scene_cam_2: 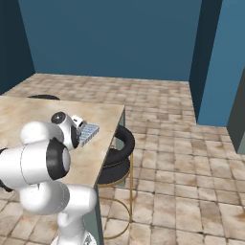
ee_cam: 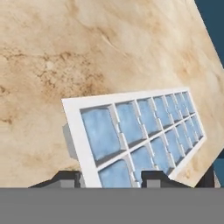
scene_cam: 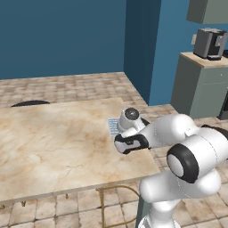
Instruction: Open the freezer door, pick up the ice cube tray from the freezer, and place it on the dining counter.
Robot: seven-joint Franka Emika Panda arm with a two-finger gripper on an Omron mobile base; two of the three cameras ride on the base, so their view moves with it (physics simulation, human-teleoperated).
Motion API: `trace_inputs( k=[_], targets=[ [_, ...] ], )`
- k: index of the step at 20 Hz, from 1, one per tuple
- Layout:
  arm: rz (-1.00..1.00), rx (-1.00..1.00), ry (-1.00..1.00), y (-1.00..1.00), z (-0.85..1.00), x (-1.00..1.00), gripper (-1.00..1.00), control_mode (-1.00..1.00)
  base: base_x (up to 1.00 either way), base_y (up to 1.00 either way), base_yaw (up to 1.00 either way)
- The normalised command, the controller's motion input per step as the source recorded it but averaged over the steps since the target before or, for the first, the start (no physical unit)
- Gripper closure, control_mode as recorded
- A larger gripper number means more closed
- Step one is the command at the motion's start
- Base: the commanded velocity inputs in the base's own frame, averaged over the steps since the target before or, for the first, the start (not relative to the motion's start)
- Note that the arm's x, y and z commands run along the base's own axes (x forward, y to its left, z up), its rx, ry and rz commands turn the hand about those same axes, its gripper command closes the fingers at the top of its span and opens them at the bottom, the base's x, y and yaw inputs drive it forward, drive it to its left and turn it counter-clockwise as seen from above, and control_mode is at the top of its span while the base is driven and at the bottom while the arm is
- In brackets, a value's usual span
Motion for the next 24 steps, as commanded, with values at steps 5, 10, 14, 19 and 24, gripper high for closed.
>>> trace_inputs(
  k=[5, 10, 14, 19, 24],
  targets=[
    [0.0, 0.0, 0.0, 0.0, 0.21, 0.0, -1.0, -1.0, 0.0, 0.0, 0.0],
    [0.0, 0.0, 0.0, 0.0, 0.44, -0.07, -1.0, -1.0, 0.0, 0.0, 0.0],
    [0.0, 0.0, 0.0, -0.03, 0.61, -0.27, -1.0, -1.0, 0.0, 0.0, 0.0],
    [-0.06, 0.0, 0.0, -0.2, 0.68, -0.45, -1.0, -1.0, 0.0, 0.0, 0.0],
    [-0.14, 0.0, 0.0, -0.32, 0.46, -0.74, -1.0, -1.0, 0.0, 0.0, 0.0]
  ],
)
